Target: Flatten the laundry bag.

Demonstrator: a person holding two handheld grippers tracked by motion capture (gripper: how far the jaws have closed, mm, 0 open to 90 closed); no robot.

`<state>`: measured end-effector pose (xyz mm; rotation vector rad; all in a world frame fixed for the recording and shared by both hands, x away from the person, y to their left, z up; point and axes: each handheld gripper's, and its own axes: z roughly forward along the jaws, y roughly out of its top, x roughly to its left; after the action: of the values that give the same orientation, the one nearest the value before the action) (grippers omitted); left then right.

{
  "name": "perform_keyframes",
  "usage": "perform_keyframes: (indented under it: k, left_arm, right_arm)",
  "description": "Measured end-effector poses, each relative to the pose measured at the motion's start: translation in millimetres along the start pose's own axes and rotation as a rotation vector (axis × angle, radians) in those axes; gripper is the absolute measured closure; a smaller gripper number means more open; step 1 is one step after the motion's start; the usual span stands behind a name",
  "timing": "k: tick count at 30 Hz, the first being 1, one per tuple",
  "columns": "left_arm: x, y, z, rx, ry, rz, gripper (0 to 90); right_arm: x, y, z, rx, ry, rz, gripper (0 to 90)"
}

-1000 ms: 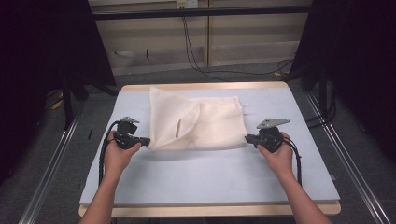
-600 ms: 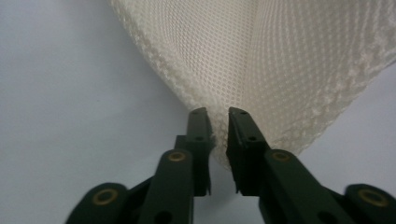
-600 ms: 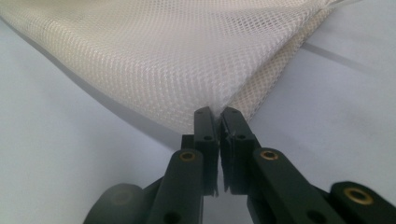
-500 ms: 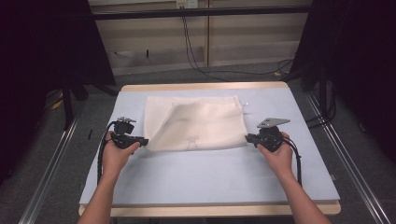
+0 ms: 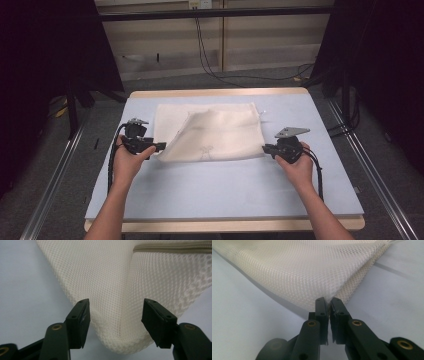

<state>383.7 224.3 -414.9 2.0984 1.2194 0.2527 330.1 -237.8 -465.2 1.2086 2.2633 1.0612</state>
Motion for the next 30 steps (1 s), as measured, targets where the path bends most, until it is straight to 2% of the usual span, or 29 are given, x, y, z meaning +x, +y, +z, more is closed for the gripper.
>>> perform_keyframes:
  k: [1, 2, 3, 7, 9, 10, 14, 15, 17, 18, 22, 24, 25, 26, 27, 28, 30]
  left_arm:
    - [-0.9, 1.5, -0.4, -0.003, -0.006, -0.003, 34.9]
    - [-1.4, 2.9, -0.8, -0.006, -0.019, 0.003, 34.9]
    - [-4.3, 4.2, -0.5, -0.020, -0.037, -0.008, 34.4]
    - [-10.8, 6.7, 1.8, -0.001, -0.074, 0.027, 30.8]
    - [-15.2, 6.5, 4.5, -0.003, -0.083, 0.024, 28.9]
    - [-17.3, 6.3, 6.8, 0.007, -0.099, 0.030, 27.0]
    - [-21.9, 4.4, 15.1, 0.030, -0.117, 0.043, 25.3]
    - [-24.1, 3.3, 18.9, 0.031, -0.125, 0.032, 24.1]
    - [-26.9, 1.7, 25.8, 0.054, -0.127, 0.066, 23.8]
    - [-29.4, 0.7, 29.2, 0.051, -0.125, 0.063, 23.5]
    - [-34.3, -1.2, 42.8, 0.115, -0.137, 0.117, 23.0]
    - [-37.1, -1.3, 46.0, 0.126, -0.135, 0.132, 23.1]
    - [-39.4, -1.7, 48.2, 0.118, -0.133, 0.129, 23.2]
    - [-43.4, -2.1, 51.9, 0.133, -0.123, 0.151, 26.6]
    - [-43.4, -2.1, 51.9, 0.133, -0.123, 0.151, 27.5]
    - [-44.3, -2.2, 53.4, 0.143, -0.107, 0.169, 27.5]
    - [-45.9, -3.2, 55.6, 0.157, -0.090, 0.193, 34.3]
  right_arm:
    - [0.2, 0.1, 0.0, 0.000, -0.001, -0.002, 84.5]
    - [0.2, 0.1, 0.0, 0.000, -0.001, -0.002, 84.5]
    - [0.3, 0.1, 0.0, 0.000, 0.000, -0.002, 84.4]
    - [0.7, 0.3, -0.1, 0.001, -0.002, -0.001, 84.3]
    - [1.3, 0.4, -0.2, 0.001, -0.004, -0.002, 84.0]
    - [2.2, 0.0, 0.0, 0.001, -0.004, -0.001, 83.7]
    - [3.2, -0.2, 0.0, 0.003, -0.009, -0.003, 83.3]
    - [3.3, -0.1, 0.2, 0.004, -0.006, -0.002, 83.2]
    - [3.5, 0.0, 0.0, 0.008, -0.013, 0.006, 83.2]
    - [3.3, 0.0, 0.0, 0.007, -0.012, 0.007, 83.2]
    - [3.1, -0.1, 1.0, 0.008, -0.005, 0.004, 83.2]
    - [3.4, 0.0, 1.1, 0.007, -0.004, 0.004, 83.2]
    - [3.6, 0.1, 1.1, 0.008, -0.004, 0.006, 83.1]
    - [3.7, 0.0, 1.4, 0.010, -0.005, 0.007, 83.2]
    - [3.7, 0.0, 1.4, 0.010, -0.005, 0.007, 83.2]
    - [3.7, -0.1, 1.5, 0.012, -0.008, 0.008, 83.2]
    - [3.5, -0.2, 2.4, 0.013, -0.006, 0.006, 83.2]
